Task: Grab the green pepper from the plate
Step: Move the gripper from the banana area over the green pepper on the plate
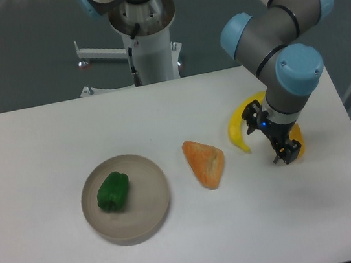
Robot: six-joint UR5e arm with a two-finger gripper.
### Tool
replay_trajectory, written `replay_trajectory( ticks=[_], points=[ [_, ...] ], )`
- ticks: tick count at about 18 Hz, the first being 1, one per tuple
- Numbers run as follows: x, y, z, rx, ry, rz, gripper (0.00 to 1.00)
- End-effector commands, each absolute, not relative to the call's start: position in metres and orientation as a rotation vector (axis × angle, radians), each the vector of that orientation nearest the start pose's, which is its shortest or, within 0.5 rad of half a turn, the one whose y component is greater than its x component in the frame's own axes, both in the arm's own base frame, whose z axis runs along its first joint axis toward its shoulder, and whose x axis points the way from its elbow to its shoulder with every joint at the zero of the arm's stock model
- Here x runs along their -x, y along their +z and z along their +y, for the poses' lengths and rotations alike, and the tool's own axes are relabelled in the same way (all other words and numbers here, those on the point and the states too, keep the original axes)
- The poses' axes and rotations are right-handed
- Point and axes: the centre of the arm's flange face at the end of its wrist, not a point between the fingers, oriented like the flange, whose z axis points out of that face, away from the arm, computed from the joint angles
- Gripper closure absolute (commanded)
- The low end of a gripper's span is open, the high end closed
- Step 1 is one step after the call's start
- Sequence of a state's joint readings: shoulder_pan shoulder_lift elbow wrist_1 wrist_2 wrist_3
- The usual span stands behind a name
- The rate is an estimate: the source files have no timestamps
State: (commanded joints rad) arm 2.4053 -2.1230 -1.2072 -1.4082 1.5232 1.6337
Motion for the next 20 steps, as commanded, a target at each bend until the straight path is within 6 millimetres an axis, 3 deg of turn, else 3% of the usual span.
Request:
replay_trajectory(
  ticks=[5, 7, 9, 11, 16, 18, 20],
  points=[
    [0.425, 0.356, 0.579, 2.833, -0.053, 1.209, 0.00],
    [0.412, 0.362, 0.583, 2.803, -0.072, 1.183, 0.00],
    [0.371, 0.367, 0.573, 2.792, -0.154, 1.030, 0.00],
    [0.337, 0.373, 0.578, 2.817, -0.227, 0.805, 0.00],
    [0.257, 0.366, 0.627, 2.904, -0.265, 0.449, 0.00],
    [0.216, 0.353, 0.646, 2.942, -0.311, 0.362, 0.00],
    [0.188, 0.338, 0.658, 2.976, -0.348, 0.302, 0.00]
  ],
)
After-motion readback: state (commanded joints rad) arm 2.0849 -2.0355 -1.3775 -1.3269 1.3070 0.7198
